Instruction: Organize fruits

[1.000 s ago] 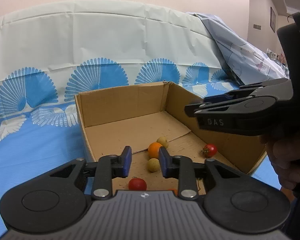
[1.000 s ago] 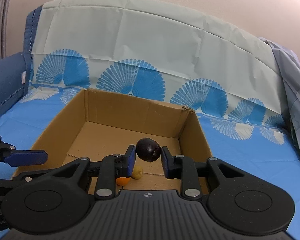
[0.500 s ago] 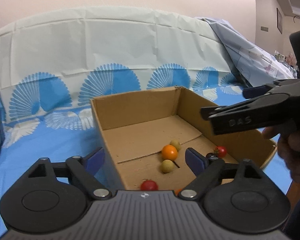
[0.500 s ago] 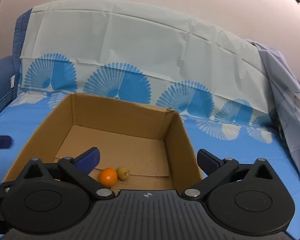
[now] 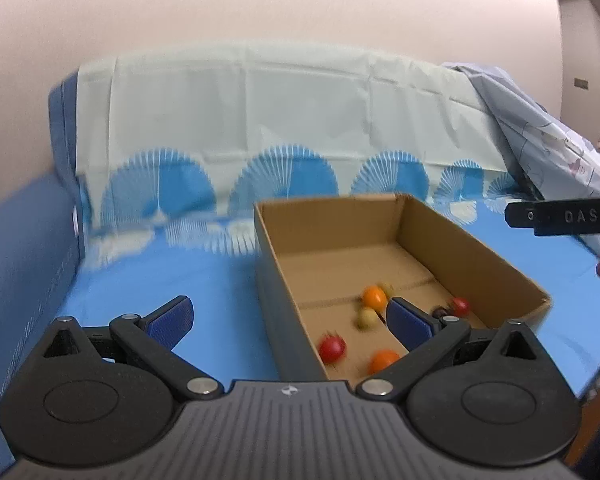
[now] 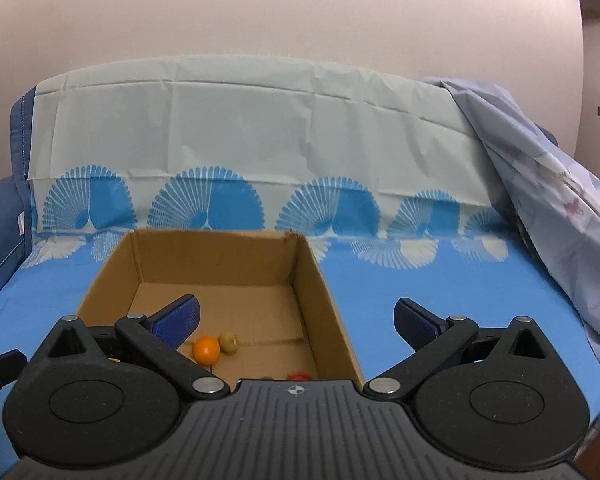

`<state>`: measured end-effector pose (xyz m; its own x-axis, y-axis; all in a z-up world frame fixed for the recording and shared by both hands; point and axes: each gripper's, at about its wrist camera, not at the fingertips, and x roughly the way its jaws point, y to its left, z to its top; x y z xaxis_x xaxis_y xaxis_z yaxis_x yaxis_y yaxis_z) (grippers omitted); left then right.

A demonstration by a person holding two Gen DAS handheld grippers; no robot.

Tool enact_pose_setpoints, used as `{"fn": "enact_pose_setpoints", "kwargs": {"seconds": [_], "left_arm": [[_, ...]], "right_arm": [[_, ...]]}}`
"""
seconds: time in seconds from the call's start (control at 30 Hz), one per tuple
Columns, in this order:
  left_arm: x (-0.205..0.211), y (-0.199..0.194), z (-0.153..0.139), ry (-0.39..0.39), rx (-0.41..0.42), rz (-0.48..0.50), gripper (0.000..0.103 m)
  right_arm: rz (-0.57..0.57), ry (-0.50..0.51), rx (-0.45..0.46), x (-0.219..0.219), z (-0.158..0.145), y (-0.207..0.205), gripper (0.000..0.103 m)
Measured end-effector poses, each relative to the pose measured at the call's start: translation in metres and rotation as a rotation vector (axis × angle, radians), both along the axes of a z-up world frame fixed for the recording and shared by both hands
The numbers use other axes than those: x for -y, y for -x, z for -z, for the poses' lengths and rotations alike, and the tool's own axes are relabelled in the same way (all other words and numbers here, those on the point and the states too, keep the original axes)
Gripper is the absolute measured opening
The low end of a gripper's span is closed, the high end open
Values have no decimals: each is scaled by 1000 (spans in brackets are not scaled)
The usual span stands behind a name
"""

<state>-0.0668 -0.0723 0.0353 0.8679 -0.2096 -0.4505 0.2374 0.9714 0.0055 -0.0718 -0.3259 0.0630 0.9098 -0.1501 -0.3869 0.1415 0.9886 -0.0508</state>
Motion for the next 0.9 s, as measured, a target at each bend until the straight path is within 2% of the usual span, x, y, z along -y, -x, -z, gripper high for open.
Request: {"fn": "enact_pose_setpoints", "kwargs": {"seconds": [0.13, 0.2, 0.3, 0.4, 0.5, 0.67, 0.9], "left_arm": [[-3, 6, 3, 37, -92, -35, 103], [-1, 6, 5, 31, -110, -42, 103], [5, 2, 11, -2, -128, -46, 103], [5, -6, 18, 10, -179, -53, 103], [4, -15, 25, 20, -229, -78, 103], [1, -22, 28, 32, -242, -113, 103], [5, -25, 29, 26, -243, -105, 103]], "right_arm": [[-27, -71, -70, 0, 5, 14, 102], [-27, -96, -114, -3, 10, 16, 102], [-26, -66, -128, -13, 15, 17, 102], [-36, -19, -127, -20, 17, 14, 102], [-37, -17, -137, -22, 19, 8, 102], [-34, -23, -143, -23, 20, 2, 102], [-27, -20, -156, -27, 24, -6, 102]]}}
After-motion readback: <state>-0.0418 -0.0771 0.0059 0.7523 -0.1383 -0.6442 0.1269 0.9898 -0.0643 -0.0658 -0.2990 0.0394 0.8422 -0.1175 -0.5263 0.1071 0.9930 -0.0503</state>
